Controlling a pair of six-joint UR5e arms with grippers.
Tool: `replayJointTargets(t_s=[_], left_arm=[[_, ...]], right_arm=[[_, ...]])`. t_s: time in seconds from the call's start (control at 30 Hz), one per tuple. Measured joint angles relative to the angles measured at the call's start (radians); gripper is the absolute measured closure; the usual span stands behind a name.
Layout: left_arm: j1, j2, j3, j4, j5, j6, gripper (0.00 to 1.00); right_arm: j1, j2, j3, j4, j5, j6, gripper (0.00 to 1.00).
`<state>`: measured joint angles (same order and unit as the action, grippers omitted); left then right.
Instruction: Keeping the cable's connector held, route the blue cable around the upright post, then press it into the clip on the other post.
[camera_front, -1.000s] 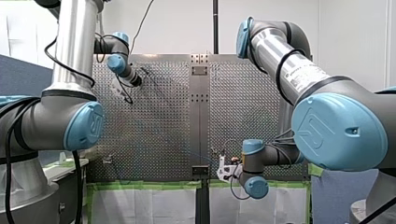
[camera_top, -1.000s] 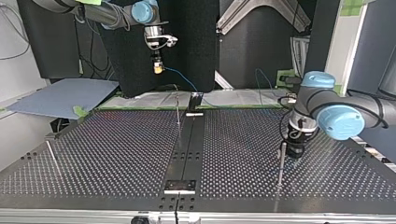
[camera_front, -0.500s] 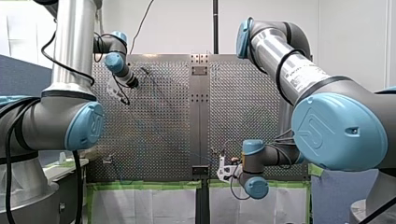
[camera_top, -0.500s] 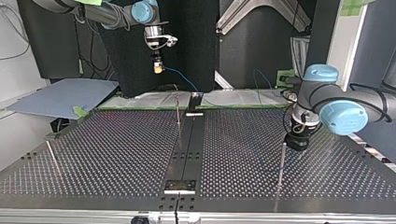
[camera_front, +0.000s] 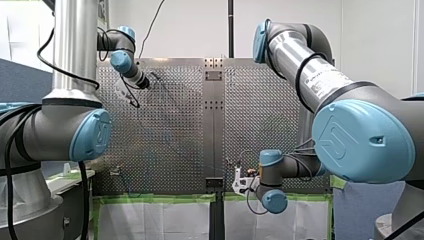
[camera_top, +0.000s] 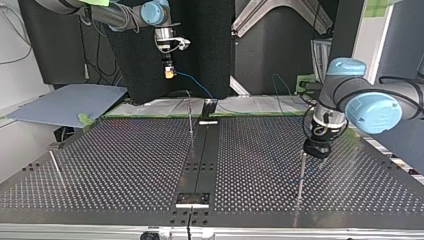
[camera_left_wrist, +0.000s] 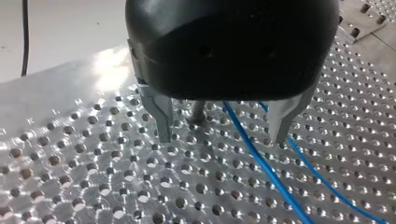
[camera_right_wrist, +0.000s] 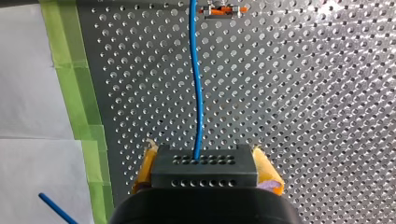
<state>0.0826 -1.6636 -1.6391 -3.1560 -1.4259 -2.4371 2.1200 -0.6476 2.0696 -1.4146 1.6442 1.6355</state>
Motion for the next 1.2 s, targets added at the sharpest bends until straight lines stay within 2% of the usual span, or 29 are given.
replayJointTargets(t_s=[0.23, 0.43, 0.8, 1.07, 1.2], left_arm=[[-0.004, 0.004, 0.000, -0.013, -0.004, 0.017, 0.00], [-0.006, 0.029, -0.017, -0.029, -0.021, 0.034, 0.00], [-0.024, 0.116, -0.096, -0.026, -0.033, 0.063, 0.00], [-0.039, 0.189, -0.104, -0.091, -0.081, 0.120, 0.00], [-0.052, 0.225, -0.104, -0.122, -0.085, 0.156, 0.00]], right_arm=[[-0.001, 0.001, 0.000, 0.000, 0.000, 0.000, 1.00], [-0.002, 0.001, 0.000, 0.000, 0.000, 0.000, 1.00], [-0.004, 0.003, 0.000, -0.001, 0.000, 0.000, 1.00], [-0.005, 0.003, 0.000, -0.001, 0.000, 0.003, 1.00], [-0.005, 0.003, -0.001, -0.001, 0.000, 0.003, 1.00]])
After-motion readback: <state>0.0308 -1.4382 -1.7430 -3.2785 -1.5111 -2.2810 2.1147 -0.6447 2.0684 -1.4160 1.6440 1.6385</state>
